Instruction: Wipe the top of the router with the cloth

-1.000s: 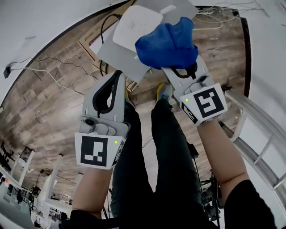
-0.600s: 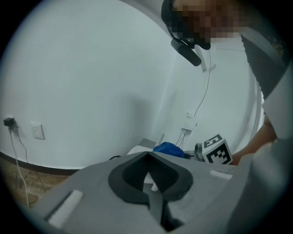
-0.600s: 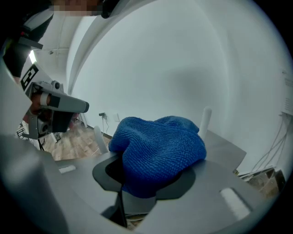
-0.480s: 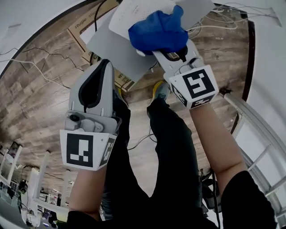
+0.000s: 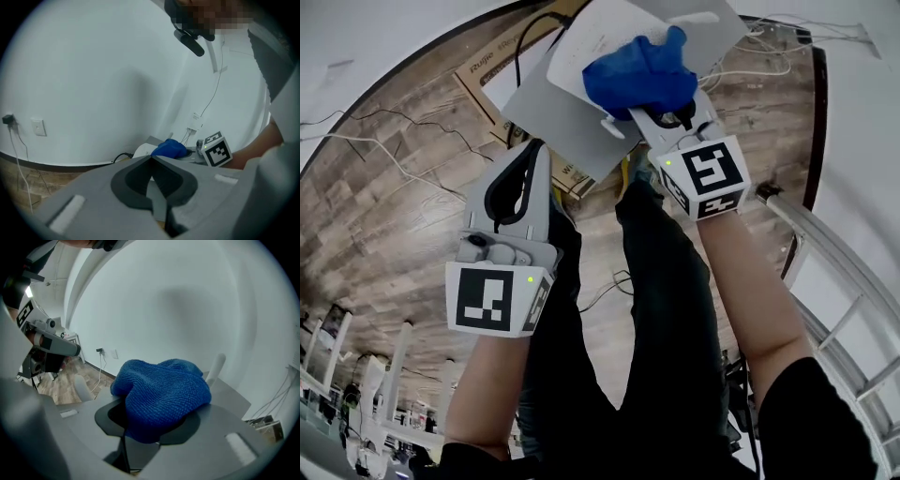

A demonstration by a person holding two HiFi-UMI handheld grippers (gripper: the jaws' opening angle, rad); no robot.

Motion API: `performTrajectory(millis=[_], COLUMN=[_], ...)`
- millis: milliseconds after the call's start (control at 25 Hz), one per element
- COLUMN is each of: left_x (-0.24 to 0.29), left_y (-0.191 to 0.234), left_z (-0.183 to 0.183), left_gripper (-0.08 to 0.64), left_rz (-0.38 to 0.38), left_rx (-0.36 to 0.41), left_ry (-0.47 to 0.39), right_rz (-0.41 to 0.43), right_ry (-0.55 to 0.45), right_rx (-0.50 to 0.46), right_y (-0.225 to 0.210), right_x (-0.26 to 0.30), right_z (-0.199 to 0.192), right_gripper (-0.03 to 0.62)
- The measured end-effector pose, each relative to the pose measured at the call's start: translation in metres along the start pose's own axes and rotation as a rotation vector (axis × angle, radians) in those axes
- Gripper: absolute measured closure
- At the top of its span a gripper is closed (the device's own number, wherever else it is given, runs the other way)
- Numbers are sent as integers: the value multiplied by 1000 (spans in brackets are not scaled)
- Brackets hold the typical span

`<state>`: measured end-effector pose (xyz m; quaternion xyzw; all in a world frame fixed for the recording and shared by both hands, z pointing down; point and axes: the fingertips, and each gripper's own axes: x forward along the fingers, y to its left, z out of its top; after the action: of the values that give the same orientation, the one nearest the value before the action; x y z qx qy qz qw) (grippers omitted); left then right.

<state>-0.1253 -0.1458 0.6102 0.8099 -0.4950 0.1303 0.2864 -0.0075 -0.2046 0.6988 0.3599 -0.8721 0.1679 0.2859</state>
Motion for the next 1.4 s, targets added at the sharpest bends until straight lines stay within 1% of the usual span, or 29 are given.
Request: performTrajectory(millis=[80, 160, 280, 360, 480, 560, 720, 880, 1040, 1160, 1240, 1400], left_x=[13, 27, 47, 60, 79, 89, 93, 85, 78, 78, 86, 108], left_y=[11, 20, 24, 23, 26, 30, 41, 51, 58, 50, 42, 22], left_z=[-2, -8, -19, -23, -25, -29, -33, -40, -46, -51, -50, -41], left_gripper=[560, 560, 560, 560, 560, 560, 560, 560, 560, 560, 560, 560], left_rz=[19, 50, 100, 121, 136, 150, 184, 218, 225, 212, 189, 139], left_rx=[0, -4, -47, -74, -82, -99, -145, -160, -142, -120, -95, -32], left_ry=[18, 37, 78, 102, 130, 163, 215, 245, 266, 288, 309, 345], right_rz=[-9, -1, 36, 69, 103, 119, 172, 233, 279, 281, 264, 224], right_ry=[-26, -47, -38, -20, -1, 9, 22, 9, -5, -4, -5, 8], right_rx=[22, 20, -41, -78, -130, -150, -176, -189, -191, -154, -120, -65], right_y=[-7, -11, -15, -18, -25, -29, -17, 11, 40, 49, 43, 18], right_x=[10, 18, 25, 30, 41, 49, 64, 71, 70, 56, 46, 26], right_z=[7, 14, 19, 22, 31, 37, 46, 50, 45, 32, 25, 11], right_gripper=[428, 427, 426, 426, 426, 426, 426, 426, 426, 426, 426, 426])
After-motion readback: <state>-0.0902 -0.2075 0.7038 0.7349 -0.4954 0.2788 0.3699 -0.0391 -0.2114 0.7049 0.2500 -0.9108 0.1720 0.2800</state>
